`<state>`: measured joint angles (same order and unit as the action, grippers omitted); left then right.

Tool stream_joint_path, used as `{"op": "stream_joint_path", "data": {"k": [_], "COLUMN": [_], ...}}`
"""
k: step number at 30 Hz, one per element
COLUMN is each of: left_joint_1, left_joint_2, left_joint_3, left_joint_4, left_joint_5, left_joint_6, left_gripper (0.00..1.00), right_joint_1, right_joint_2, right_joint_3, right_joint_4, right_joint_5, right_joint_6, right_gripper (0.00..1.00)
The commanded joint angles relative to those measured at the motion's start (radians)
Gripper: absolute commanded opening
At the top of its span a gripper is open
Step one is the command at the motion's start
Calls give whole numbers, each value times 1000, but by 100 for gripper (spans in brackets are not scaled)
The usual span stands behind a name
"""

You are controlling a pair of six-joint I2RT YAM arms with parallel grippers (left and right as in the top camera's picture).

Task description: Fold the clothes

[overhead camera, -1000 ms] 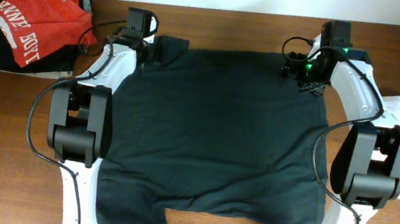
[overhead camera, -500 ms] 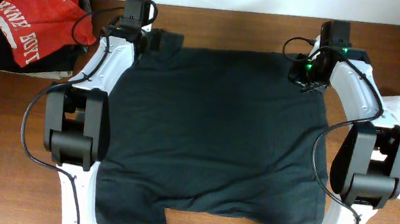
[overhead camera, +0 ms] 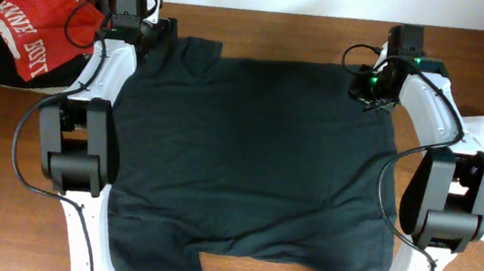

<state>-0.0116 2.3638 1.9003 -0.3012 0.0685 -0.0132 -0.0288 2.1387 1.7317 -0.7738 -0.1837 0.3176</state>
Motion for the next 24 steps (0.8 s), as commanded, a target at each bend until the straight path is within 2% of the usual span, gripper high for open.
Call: {"op": "stream_joint_path", "data": {"k": [1, 4, 8, 10, 11, 12, 15, 17, 19, 21, 23, 24], "left_joint_1": [6, 6, 9, 9, 9, 9, 9, 9, 8, 8, 8, 8], "left_joint_2": [89, 107, 128, 129, 129, 129, 135, 146, 157, 171, 192, 202], "left_joint_3": [16, 16, 16, 16, 16, 16, 16, 16, 16, 16, 16, 16], "left_joint_4": [6, 22, 21, 24, 30, 33, 36, 39, 39, 37, 31, 31], "left_joint_5": [-53, -79, -118, -118, -118, -118, -117, -108, -83, -83, -83, -84], "left_joint_6": [41, 97, 98, 98, 98, 98, 98, 98, 98, 98, 98, 98], "left_gripper": [85, 85, 84, 78, 68, 66, 67, 74, 76, 61, 14, 2], "right_joint_1": [9, 9, 9, 9, 9, 9, 9, 9, 9, 9, 9, 9], "right_joint_2": [11, 11, 11, 11, 11, 11, 11, 11, 11, 11, 11, 11], "right_joint_3": [-6, -6, -6, -6, -6, -6, -6, -6, -6, -6, -6, -6], "right_joint_4": [4, 4, 4, 4, 4, 4, 5, 7, 8, 7, 7, 8], "right_joint_5": [12, 12, 12, 12, 12, 12, 12, 12, 12, 12, 12, 13], "right_joint_6": [2, 2, 2, 2, 2, 2, 2, 2, 2, 2, 2, 2], "right_gripper": [31, 31, 31, 31, 31, 31, 31, 31, 31, 31, 31, 30]}}
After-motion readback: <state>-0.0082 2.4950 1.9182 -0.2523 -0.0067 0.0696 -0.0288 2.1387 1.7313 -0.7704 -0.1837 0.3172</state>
